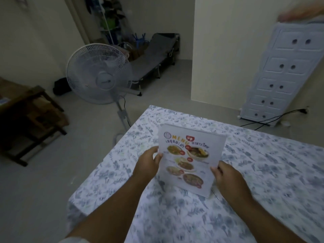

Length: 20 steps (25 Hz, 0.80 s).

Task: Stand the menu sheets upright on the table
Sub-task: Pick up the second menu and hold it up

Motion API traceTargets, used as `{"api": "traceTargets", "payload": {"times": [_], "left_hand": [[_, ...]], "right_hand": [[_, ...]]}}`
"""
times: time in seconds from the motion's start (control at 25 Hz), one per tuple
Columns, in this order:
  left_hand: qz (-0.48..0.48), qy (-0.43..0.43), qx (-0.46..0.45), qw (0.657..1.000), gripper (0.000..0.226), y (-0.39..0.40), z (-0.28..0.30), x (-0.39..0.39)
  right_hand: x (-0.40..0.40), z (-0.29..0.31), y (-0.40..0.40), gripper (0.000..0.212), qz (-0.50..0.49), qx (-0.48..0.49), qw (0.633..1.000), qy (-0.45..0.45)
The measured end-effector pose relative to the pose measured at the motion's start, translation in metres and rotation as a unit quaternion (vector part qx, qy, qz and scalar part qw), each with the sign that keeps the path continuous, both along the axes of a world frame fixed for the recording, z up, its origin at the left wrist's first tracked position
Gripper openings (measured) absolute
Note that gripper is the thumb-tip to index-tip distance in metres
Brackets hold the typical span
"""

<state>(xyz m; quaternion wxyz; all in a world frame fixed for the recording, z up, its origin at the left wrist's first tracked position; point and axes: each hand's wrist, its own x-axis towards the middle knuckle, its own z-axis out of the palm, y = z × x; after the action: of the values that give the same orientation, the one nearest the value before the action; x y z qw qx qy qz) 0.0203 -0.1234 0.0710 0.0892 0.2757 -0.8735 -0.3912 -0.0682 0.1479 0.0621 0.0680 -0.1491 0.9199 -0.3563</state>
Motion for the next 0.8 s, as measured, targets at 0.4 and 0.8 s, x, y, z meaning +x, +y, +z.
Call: {"api": "traceTargets", "payload": {"times": [0.4, 0.8], "left_hand": [[0.0, 0.154, 0.211, 0.965, 0.017, -0.211, -0.017, -0.167], [-0.033, 0.188, 0.214, 0.958, 0.025, -0.296, -0.045, -0.273]], "right_hand": [[-0.136, -0.004, -0.212, 0.012, -0.155, -0.206, 0.966, 0.008], [-0.224, -0.031, -0.293, 0.011, -0.118, -0.193, 0.972, 0.058]]}}
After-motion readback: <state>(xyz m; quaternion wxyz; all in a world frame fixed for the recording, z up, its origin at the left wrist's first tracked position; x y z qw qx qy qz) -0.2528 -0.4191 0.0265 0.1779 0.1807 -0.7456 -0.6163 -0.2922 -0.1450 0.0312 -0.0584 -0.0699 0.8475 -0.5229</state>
